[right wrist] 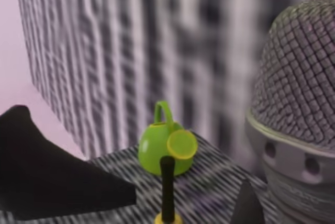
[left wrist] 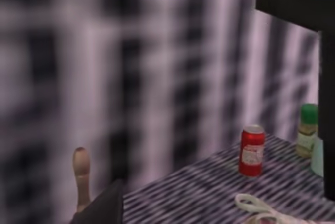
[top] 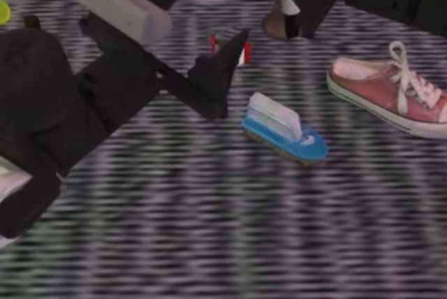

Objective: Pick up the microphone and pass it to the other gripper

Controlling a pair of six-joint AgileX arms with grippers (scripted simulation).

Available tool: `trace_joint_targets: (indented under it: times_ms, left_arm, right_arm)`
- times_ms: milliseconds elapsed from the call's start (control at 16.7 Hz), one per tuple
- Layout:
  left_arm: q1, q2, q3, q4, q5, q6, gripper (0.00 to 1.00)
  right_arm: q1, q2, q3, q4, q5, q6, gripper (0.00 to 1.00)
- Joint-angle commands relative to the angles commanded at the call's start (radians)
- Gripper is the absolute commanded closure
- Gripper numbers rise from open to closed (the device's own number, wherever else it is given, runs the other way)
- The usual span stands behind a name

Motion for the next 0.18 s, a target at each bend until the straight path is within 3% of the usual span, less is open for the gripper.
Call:
trace_joint_targets:
  times_ms: [180]
  left_arm:
    - [0.012,-0.052,-0.048,-0.008,0.008,-0.001,0.0]
  right_arm:
    - [-0.025,-0.019,-0.018,0.0,-0.027,-0.007,1.0]
